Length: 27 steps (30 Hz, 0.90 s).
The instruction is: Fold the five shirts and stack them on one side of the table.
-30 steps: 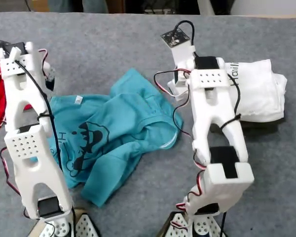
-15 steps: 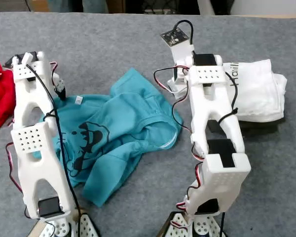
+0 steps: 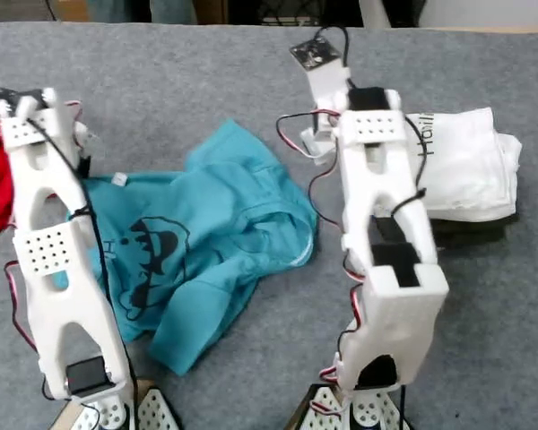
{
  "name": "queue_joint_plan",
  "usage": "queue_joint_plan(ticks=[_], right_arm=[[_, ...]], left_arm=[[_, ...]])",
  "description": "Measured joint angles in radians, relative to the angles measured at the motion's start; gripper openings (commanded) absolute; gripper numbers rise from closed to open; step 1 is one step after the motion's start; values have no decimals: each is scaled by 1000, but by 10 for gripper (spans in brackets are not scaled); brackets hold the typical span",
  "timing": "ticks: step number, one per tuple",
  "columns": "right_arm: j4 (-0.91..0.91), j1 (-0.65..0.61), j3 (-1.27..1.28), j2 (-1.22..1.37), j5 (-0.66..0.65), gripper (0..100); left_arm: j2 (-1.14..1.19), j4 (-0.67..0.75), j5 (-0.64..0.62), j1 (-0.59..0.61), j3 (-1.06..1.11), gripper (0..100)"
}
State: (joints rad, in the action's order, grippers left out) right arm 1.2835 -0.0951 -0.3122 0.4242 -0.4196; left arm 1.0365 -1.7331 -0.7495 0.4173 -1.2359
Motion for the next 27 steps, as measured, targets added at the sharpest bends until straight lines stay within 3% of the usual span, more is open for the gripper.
queue_joint_plan(ticks=[3, 7, 14, 20, 27], right_arm=[[14, -64, -74, 71, 103, 244], [18, -173, -161, 196, 267, 229], [77, -304, -278, 368, 531, 18], [199, -315, -331, 433, 511, 13], [442, -216, -379, 433, 373, 13]], left_arm=[[0, -15, 8, 46, -78, 29], [0, -17, 26, 100, -114, 29], [0, -20, 41, 155, -115, 29], [0, -20, 69, 207, -115, 29], [2, -25, 138, 229, -115, 29]])
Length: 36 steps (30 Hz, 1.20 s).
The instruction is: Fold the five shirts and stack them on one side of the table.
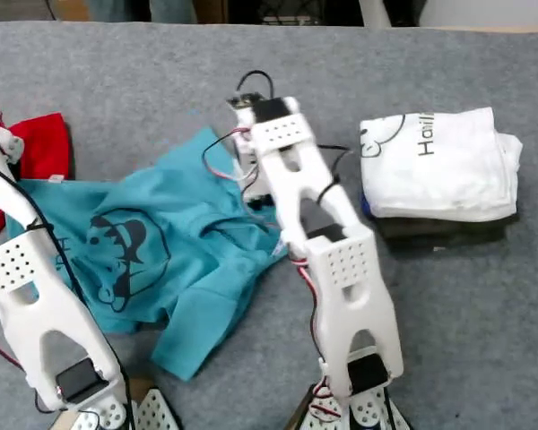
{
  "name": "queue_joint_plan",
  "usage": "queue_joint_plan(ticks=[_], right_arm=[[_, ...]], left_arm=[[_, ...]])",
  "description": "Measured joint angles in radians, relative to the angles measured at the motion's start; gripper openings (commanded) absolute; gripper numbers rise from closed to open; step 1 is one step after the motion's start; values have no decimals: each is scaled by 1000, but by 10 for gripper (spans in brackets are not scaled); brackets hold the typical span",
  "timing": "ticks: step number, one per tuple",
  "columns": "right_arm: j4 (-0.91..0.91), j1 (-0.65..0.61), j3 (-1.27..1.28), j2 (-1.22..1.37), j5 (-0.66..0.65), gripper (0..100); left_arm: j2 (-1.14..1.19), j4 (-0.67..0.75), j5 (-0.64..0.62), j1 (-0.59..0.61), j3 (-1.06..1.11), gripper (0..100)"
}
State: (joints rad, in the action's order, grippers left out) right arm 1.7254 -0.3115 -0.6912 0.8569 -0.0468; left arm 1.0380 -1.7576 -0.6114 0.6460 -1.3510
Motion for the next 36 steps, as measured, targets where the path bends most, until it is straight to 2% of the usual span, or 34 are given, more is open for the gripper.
queue_joint_plan(ticks=[6, 8, 12, 14, 19, 22, 26, 32, 36], right_arm=[[25, 183, 58, 0, -166, 22], [26, 221, 98, 0, -230, 97], [28, 269, 123, -41, -259, 300], [28, 258, 106, -103, -264, 332], [28, 101, -20, -213, -262, 294], [29, -14, -77, -213, -247, 246], [28, -100, -161, -160, -186, 191], [14, -127, -204, 46, -138, 13], [29, -109, -222, 115, -135, 14]], left_arm=[[0, -2, 64, 8, 3, 29], [-2, 3, 80, 9, 26, 29], [-77, 2, 117, 20, 158, 29], [-129, 2, 123, 17, 235, 29], [-219, 2, 123, -26, 408, 29], [-269, 2, 123, -87, 496, 29], [-368, 2, 123, -135, 624, 30], [-511, 28, 129, -155, 809, 30], [-608, 83, 169, -157, 965, 30]])
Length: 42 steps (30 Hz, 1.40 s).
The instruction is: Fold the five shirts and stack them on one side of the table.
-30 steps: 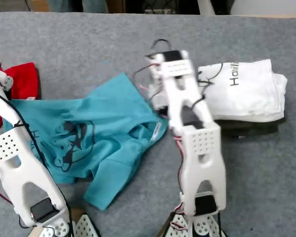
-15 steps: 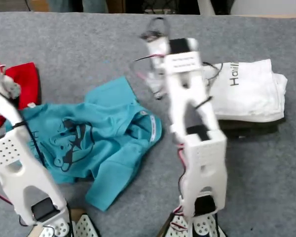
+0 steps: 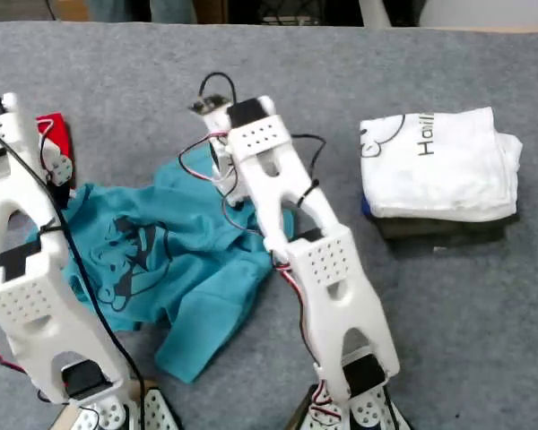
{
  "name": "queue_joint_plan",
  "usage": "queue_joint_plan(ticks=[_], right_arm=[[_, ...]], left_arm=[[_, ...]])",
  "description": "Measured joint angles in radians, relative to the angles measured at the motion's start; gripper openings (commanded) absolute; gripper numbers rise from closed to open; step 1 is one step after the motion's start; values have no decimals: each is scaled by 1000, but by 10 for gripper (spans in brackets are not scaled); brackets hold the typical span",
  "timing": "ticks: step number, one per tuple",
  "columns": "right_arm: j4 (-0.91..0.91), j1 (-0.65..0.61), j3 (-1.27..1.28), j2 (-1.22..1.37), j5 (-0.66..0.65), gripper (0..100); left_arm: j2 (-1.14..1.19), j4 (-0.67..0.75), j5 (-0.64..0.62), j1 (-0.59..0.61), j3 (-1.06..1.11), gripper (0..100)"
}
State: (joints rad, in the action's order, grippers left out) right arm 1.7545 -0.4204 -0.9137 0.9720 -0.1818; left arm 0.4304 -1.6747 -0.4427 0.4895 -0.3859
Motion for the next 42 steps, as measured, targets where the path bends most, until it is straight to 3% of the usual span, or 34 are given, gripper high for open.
queue_joint_plan(ticks=[4, 10, 16, 19, 24, 29, 36, 42], right_arm=[[2, 60, 3, 0, -6, 14], [2, 121, 161, -41, -121, 24], [-6, 206, 224, -132, -198, 286], [-15, 227, 140, -160, -198, 363], [-44, 201, -54, -160, -198, 332], [-212, 146, -196, -98, -109, 264], [-368, 43, -245, 104, -63, 266], [-410, 34, -256, 238, -57, 261]], left_arm=[[-129, 107, 44, 14, 204, 30], [-304, 273, 98, 31, 477, 30], [-370, 315, 135, 31, 588, 30], [-370, 316, 140, 34, 588, 30], [-370, 319, 140, 34, 591, 30], [-374, 356, 140, 34, 606, 30], [-377, 359, 140, 34, 612, 30], [-377, 359, 141, 34, 612, 30]])
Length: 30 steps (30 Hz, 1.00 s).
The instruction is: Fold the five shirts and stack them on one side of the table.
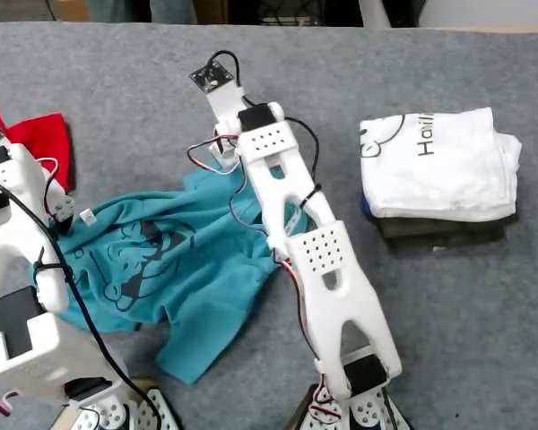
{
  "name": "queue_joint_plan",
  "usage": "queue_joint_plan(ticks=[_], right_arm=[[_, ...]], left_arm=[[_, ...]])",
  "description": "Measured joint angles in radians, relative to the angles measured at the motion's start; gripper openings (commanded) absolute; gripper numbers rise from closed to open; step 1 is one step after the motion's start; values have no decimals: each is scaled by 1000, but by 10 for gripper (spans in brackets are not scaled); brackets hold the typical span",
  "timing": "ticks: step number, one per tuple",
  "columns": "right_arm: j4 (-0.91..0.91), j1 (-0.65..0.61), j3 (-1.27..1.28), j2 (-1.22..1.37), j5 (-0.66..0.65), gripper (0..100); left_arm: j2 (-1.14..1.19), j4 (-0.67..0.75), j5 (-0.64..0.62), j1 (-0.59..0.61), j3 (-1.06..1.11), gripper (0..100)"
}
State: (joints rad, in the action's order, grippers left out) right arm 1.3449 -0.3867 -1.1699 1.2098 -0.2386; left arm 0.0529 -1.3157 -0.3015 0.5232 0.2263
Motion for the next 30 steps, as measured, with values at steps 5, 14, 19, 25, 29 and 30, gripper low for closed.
queue_joint_plan(ticks=[5, 14, 19, 25, 29, 30], right_arm=[[0, 0, -43, 28, -3, 113], [-5, 20, -69, 32, -8, 13], [57, 25, -160, 35, -9, 13], [172, 29, -305, 26, -9, 13], [199, 28, -417, -32, 15, 13], [199, 26, -439, -55, 35, 13]], left_arm=[[0, 0, 0, 0, 0, 30], [-2, 34, 0, 0, 21, 30], [-2, 69, 0, 0, 55, 30], [-2, 71, 0, 2, 55, 30], [-2, 64, -2, 3, 12, 30], [-2, 48, -2, 3, -17, 30]])
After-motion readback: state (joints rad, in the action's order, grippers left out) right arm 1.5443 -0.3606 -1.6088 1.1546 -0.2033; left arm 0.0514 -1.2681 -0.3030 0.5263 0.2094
